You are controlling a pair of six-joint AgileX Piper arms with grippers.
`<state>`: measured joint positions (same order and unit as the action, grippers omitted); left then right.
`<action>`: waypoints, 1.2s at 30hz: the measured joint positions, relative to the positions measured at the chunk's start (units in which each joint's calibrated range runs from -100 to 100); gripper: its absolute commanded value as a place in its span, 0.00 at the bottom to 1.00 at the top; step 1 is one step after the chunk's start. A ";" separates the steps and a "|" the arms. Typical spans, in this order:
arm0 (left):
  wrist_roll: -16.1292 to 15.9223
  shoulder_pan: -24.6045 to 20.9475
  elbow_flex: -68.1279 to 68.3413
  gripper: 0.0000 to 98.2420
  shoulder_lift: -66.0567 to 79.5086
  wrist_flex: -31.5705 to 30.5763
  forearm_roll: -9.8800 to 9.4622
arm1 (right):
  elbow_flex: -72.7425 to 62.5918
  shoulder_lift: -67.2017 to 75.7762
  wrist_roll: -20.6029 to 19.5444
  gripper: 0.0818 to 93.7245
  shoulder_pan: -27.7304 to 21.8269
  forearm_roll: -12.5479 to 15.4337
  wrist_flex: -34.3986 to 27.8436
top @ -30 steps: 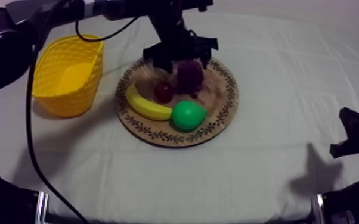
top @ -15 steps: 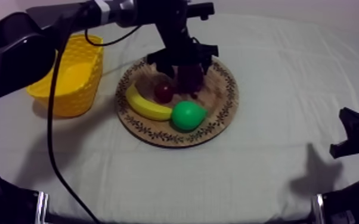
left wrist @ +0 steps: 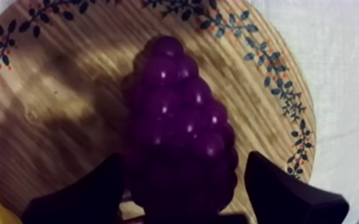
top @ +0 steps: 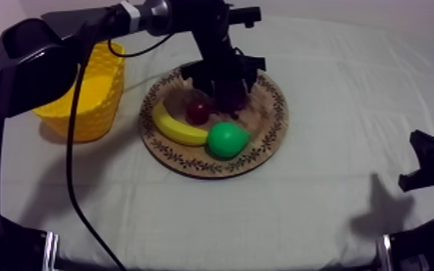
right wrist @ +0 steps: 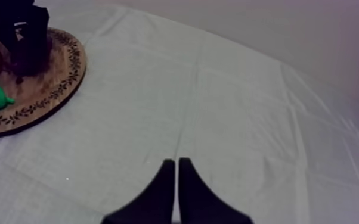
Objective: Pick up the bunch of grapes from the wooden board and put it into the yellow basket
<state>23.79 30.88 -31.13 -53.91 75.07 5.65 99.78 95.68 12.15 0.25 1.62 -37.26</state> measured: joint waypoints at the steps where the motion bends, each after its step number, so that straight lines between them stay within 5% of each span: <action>1: 0.03 0.00 0.01 0.71 0.00 -0.04 0.00 | 0.00 0.00 0.00 0.00 0.00 0.00 0.09; 12: 0.26 -0.05 0.65 0.49 0.18 -0.95 0.17 | 0.00 0.00 0.02 0.00 0.00 0.00 0.09; 36: -0.57 -0.18 3.54 0.47 1.61 -2.93 0.56 | 0.00 0.00 0.02 0.00 0.00 0.00 0.09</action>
<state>23.22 30.71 -27.60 -52.30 72.15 6.21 99.78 95.68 12.18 0.25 1.62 -37.17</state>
